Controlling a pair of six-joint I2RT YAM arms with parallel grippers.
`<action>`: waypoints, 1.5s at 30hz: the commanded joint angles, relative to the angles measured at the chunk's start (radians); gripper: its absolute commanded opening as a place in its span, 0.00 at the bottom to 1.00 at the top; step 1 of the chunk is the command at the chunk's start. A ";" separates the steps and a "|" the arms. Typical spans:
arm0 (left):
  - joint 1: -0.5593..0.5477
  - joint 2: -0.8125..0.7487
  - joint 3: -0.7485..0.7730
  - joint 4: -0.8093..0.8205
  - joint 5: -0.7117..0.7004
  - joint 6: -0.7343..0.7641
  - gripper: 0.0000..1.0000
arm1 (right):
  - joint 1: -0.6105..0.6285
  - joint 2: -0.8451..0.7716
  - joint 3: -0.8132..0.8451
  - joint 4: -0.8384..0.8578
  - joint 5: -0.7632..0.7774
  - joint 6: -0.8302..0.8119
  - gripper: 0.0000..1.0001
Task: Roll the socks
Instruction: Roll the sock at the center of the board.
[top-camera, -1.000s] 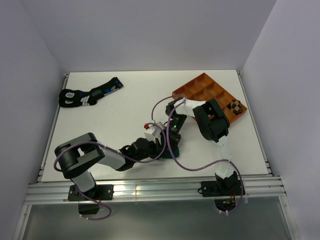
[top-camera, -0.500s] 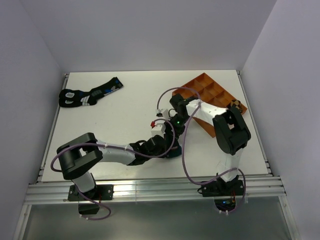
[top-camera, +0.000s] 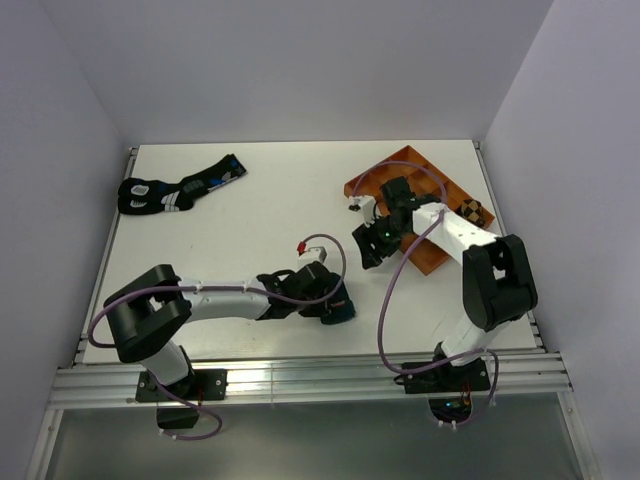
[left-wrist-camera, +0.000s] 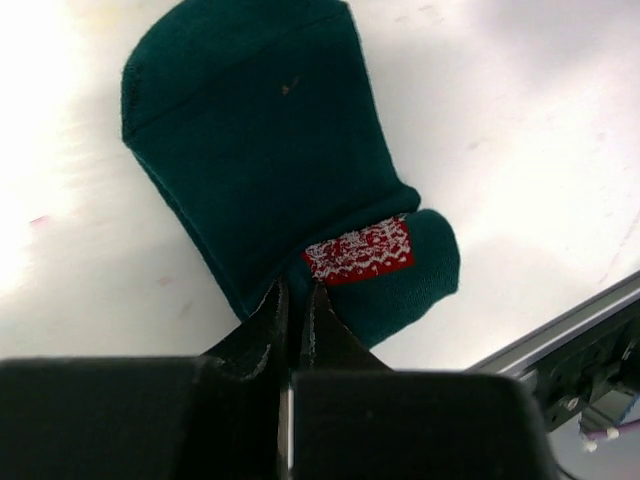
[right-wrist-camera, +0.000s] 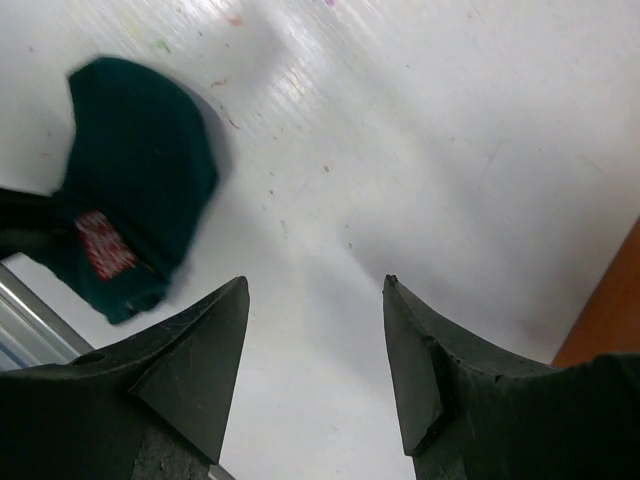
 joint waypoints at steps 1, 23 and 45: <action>0.048 -0.029 -0.033 -0.260 0.070 0.011 0.00 | -0.018 -0.092 -0.053 0.048 -0.017 -0.072 0.63; 0.316 0.115 0.004 -0.269 0.645 0.118 0.00 | 0.430 -0.454 -0.412 0.341 0.090 -0.281 0.60; 0.349 0.138 0.049 -0.289 0.658 0.104 0.00 | 0.751 -0.416 -0.510 0.434 0.196 -0.280 0.54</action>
